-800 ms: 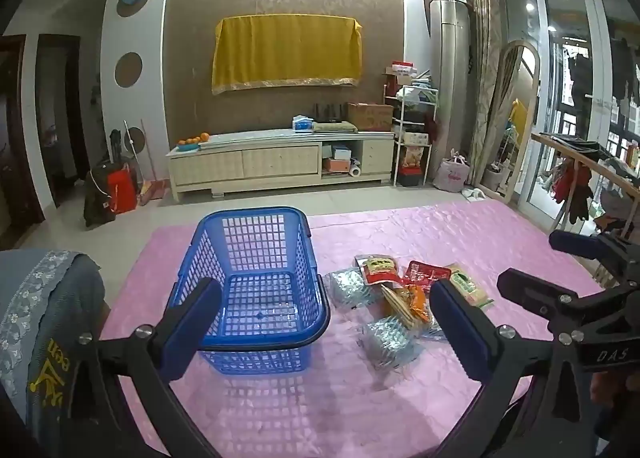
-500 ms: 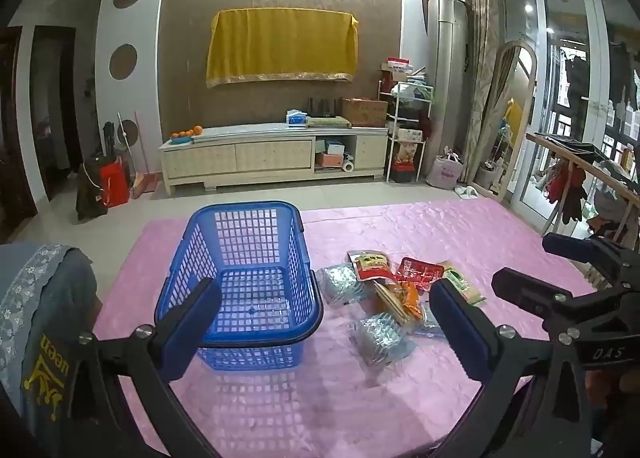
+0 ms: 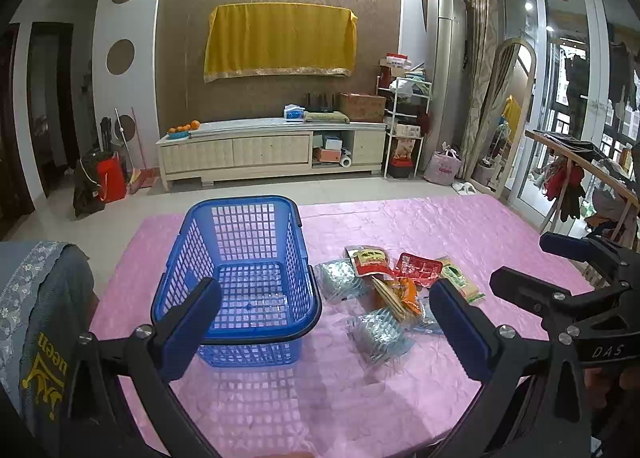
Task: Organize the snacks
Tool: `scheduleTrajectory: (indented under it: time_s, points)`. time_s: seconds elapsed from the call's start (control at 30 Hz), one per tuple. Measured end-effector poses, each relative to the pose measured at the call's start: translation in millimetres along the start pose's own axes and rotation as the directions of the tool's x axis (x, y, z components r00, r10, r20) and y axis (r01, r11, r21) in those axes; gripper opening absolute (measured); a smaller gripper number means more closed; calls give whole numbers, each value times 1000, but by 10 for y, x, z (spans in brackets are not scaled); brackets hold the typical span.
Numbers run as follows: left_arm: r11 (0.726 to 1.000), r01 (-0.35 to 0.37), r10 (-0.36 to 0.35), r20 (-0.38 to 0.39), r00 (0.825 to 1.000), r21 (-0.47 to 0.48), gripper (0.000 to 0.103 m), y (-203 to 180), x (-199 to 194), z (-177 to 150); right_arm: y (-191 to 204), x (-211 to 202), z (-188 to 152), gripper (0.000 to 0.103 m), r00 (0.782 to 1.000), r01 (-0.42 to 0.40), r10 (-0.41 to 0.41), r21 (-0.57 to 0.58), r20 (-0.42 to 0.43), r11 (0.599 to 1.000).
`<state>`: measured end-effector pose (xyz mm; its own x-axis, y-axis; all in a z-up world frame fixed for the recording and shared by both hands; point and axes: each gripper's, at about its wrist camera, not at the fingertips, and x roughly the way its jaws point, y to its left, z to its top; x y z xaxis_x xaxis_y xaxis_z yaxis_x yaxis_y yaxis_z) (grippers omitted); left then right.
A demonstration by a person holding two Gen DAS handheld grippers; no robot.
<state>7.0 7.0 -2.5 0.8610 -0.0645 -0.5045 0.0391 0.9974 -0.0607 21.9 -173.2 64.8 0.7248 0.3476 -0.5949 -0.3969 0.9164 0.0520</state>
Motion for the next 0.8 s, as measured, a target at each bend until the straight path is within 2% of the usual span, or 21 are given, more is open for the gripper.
scheduleTrajectory:
  time_s: [0.3, 0.8]
  points:
    - [1000, 16, -16, 2, 1000, 2, 103, -21, -22, -10, 0, 2, -10, 103, 1000, 11, -11, 4, -4, 1000]
    - [1000, 5, -5, -1, 1000, -1, 103, -2, -50, 1, 24, -7, -13, 103, 1000, 9, -9, 5, -13, 1000]
